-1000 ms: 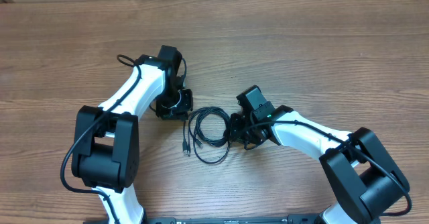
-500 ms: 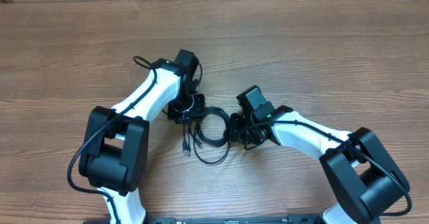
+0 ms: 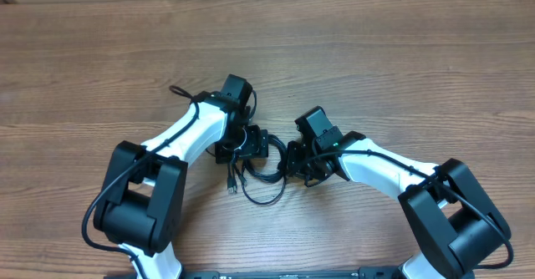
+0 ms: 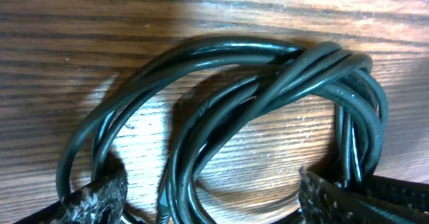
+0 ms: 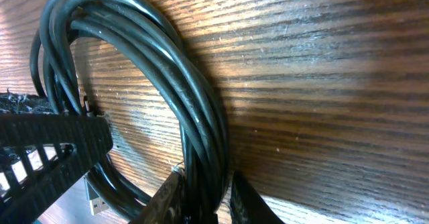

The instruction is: Untangle cables

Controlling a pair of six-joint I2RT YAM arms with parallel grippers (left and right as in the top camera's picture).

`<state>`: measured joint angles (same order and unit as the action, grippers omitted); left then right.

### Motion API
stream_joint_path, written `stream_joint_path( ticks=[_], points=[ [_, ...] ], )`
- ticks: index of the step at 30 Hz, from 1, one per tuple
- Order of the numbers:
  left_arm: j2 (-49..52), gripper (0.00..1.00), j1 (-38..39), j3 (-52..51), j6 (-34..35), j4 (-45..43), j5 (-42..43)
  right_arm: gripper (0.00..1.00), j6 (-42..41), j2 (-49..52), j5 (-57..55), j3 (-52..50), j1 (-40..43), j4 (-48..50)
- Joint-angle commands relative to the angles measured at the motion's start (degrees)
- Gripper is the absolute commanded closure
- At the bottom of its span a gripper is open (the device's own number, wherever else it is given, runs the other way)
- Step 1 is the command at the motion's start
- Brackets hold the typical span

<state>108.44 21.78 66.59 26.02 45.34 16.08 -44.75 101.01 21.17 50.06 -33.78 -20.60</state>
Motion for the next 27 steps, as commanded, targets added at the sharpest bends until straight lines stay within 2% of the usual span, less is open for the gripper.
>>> stream_joint_path(
  ticks=[1, 5, 7, 10, 14, 15, 17, 20, 24, 27],
  points=[
    [2.8, 0.16, 0.4, -3.2, 1.5, -1.0, -1.5, 0.8, 0.2, 0.4, -0.2, -0.3, 0.0, 0.2],
    [2.8, 0.16, 0.4, -3.2, 1.4, -1.0, -1.6, 0.77, 0.2, 0.4, -0.2, -0.3, 0.0, 0.2],
    [2.8, 0.09, 0.4, -3.2, 1.4, -1.0, -1.5, 0.77, 0.2, 0.4, -0.2, -0.3, 0.0, 0.2],
    [2.8, 0.25, 0.4, -3.2, 1.4, -1.0, -1.6, 0.77, 0.2, 0.4, -0.1, -0.3, 0.0, 0.2],
    [2.8, 0.24, 0.3, -3.2, 1.2, -1.0, -1.7, 0.76, 0.2, 0.4, -0.2, -0.3, 0.0, 0.0],
    [2.8, 0.28, 0.3, -3.2, 1.2, -1.0, -1.6, 0.76, 0.2, 0.4, -0.2, -0.3, 0.0, 0.0],
    [2.6, 0.5, 0.0, -1.8, -1.7, 0.0, -0.5, 0.76, 0.2, 0.4, -0.2, -0.3, 0.0, 0.0],
    [2.1, 0.45, -1.0, 4.6, -3.8, 6.6, -0.6, 0.76, 0.2, 0.4, -0.2, -0.3, 0.0, 0.0],
    [2.0, 0.45, -1.3, 12.1, -5.5, 14.6, -2.4, 0.76, 0.2, 0.4, -0.1, -0.3, 0.0, -0.3],
    [2.0, 0.46, -1.3, 13.1, -5.5, 17.5, -6.5, 0.76, 0.2, 0.4, -0.1, -0.3, 0.0, -0.5]
  ],
)
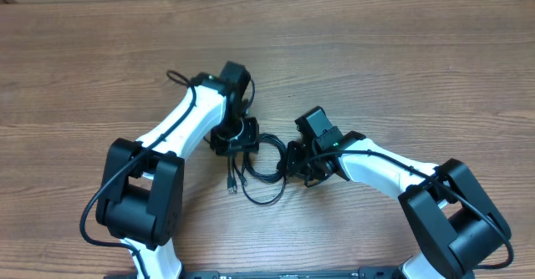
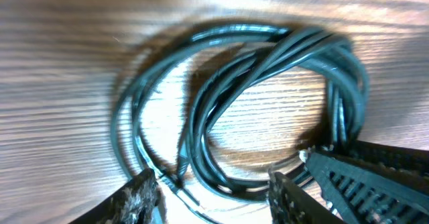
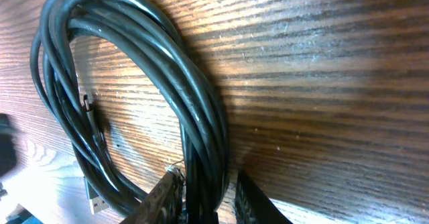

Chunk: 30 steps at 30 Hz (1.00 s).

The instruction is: Untangle cables

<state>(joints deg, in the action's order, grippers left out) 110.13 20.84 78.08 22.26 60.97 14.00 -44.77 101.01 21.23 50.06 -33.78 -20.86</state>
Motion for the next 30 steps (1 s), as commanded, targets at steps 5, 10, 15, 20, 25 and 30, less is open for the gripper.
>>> stream_joint_path(
  ticks=[5, 10, 15, 20, 25, 30],
  points=[
    [0.4, 0.47, -0.4, -0.7, -1.4, 3.5, -8.4, 0.76, 0.2, 0.4, -0.2, -0.3, 0.0, -0.2],
    [0.4, 0.42, -0.3, -3.2, 0.9, 2.9, -10.4, 0.75, 0.2, 0.4, -0.2, -0.3, 0.0, -0.2],
    [0.4, 0.4, -0.3, -7.5, 2.9, -0.7, -10.6, 0.75, 0.2, 0.4, -0.2, -0.3, 0.0, -0.2],
    [0.4, 0.52, -0.3, -12.5, 3.7, -7.0, -9.9, 0.75, 0.2, 0.4, -0.2, -0.3, 0.0, -0.2],
    [0.4, 0.8, -0.3, -15.5, 3.7, -10.8, -13.0, 0.75, 0.2, 0.4, -0.2, -0.3, 0.0, -0.2],
    [0.4, 0.84, -0.3, -17.0, 3.7, -13.1, -25.3, 0.75, 0.2, 0.4, -0.2, -0.3, 0.0, -0.2]
  ],
)
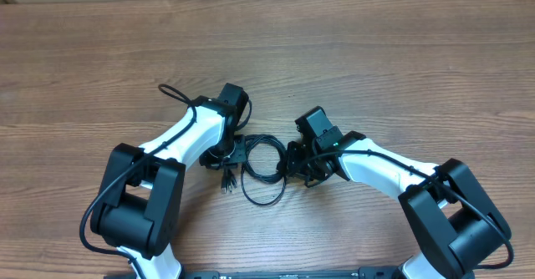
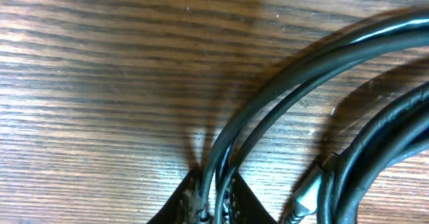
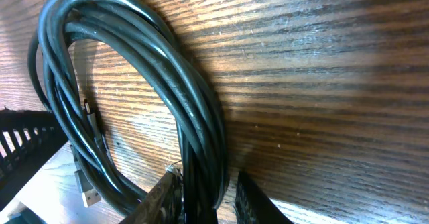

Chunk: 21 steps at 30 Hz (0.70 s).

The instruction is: Untangle cables

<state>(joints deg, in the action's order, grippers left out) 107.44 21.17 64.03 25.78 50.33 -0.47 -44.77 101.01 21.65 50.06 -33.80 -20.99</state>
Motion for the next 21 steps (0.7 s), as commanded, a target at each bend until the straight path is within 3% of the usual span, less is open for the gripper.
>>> stream_joint_path(
  ticks=[1, 10, 14, 16, 21],
  points=[
    [3.1, 0.84, -0.6, -3.0, 0.2, -2.8, -11.3, 0.75, 0.2, 0.4, -0.6, -0.3, 0.0, 0.0],
    [3.1, 0.89, -0.6, -3.2, 0.2, -7.3, -11.6, 0.75, 0.2, 0.4, -0.6, -0.3, 0.0, -0.3],
    [3.1, 0.91, -0.6, -3.3, 0.2, -7.4, -11.5, 0.67, 0.2, 0.4, -0.6, -0.3, 0.0, -0.3],
    [3.1, 0.9, -0.6, -3.3, 0.2, -7.5, -11.5, 0.62, 0.2, 0.4, -0.6, -0.3, 0.0, -0.3],
    [3.1, 0.87, -0.6, -3.3, 0.2, -8.3, -11.5, 0.35, 0.2, 0.4, -0.6, -0.3, 0.0, -0.3]
  ],
)
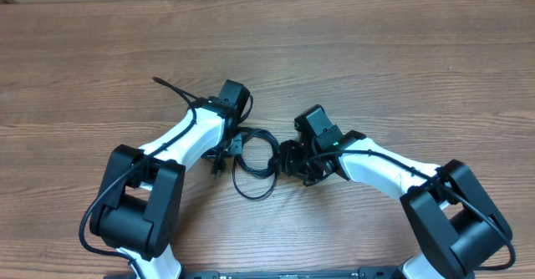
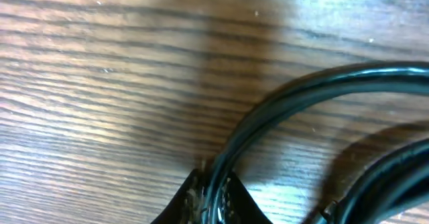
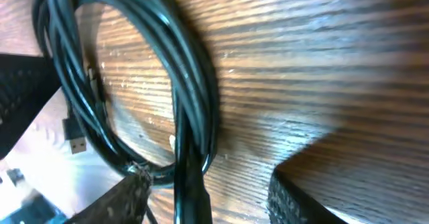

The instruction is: Untangle cables

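A black cable [image 1: 252, 196] lies coiled on the wooden table [image 1: 401, 53] between my two arms. My left gripper [image 1: 229, 148] sits at the coil's left edge; in the left wrist view it [image 2: 213, 197] is shut on a thin strand of the cable [image 2: 301, 93] that arcs off to the right. My right gripper [image 1: 288, 158] stands at the coil's right side. The right wrist view shows it [image 3: 208, 187] open, its fingers [image 3: 127, 198] wide apart on either side of the thick bundle [image 3: 191, 70], not touching it. A USB plug [image 3: 75, 143] lies beside the coil.
The USB plug [image 1: 216, 173] points toward the table's front, just below my left gripper. My left arm's own lead [image 1: 171, 89] loops up behind its wrist. Bare wood surrounds the coil.
My right gripper has opened and let go of the cable bundle. The left gripper, still shut on its strand, sits slightly farther back and left, and the coil has shifted left with it.
At first my left gripper stood open low over the coil while the right was shut on the coil's right side. Then the left was higher, still open. Then it was shut on a strand at the coil's left. Now the right is open and the coil lies farther left.
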Controlling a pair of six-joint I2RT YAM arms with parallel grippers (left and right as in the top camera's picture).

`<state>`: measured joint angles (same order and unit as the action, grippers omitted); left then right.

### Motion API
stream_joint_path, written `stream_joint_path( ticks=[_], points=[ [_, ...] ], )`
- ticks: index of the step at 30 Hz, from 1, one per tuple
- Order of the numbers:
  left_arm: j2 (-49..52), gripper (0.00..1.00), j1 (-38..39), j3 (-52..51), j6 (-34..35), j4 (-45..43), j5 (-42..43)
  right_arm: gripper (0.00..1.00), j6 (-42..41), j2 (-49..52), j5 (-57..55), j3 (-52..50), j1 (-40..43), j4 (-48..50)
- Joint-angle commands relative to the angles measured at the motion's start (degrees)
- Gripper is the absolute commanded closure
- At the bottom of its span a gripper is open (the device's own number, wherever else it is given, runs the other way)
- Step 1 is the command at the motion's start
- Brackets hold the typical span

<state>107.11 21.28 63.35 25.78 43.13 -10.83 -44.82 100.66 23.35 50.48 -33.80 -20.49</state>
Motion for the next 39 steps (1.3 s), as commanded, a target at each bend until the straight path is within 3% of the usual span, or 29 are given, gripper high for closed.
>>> stream_joint_path(
  ticks=[1, 4, 8, 16, 19, 39],
  points=[
    [3.5, 0.87, -0.7, -2.6, 0.2, -1.2, -1.1, 0.28, 0.3, 0.8, -2.3, -0.8, 0.0, -0.8],
    [3.5, 0.87, -0.7, -2.6, 0.2, -1.2, -0.9, 0.14, 0.3, 0.8, -2.3, -0.8, 0.0, -0.8],
    [3.5, 0.87, -0.7, -2.6, 0.2, -1.2, 1.5, 0.08, 0.2, 0.8, -2.3, -0.8, 0.0, -0.8],
    [3.5, 0.88, -0.7, -2.6, 0.2, -1.3, 1.9, 0.07, 0.2, 0.8, -2.3, -0.8, 0.0, -0.8],
    [3.5, 0.96, -0.6, -2.6, 0.2, -1.3, 1.9, 0.06, 0.2, 0.8, -2.3, -0.8, 0.0, -0.8],
    [3.5, 0.96, -0.6, -2.6, 0.2, -1.6, 1.9, 0.08, 0.3, 0.7, -1.0, -0.7, 0.0, -1.0]
  ],
)
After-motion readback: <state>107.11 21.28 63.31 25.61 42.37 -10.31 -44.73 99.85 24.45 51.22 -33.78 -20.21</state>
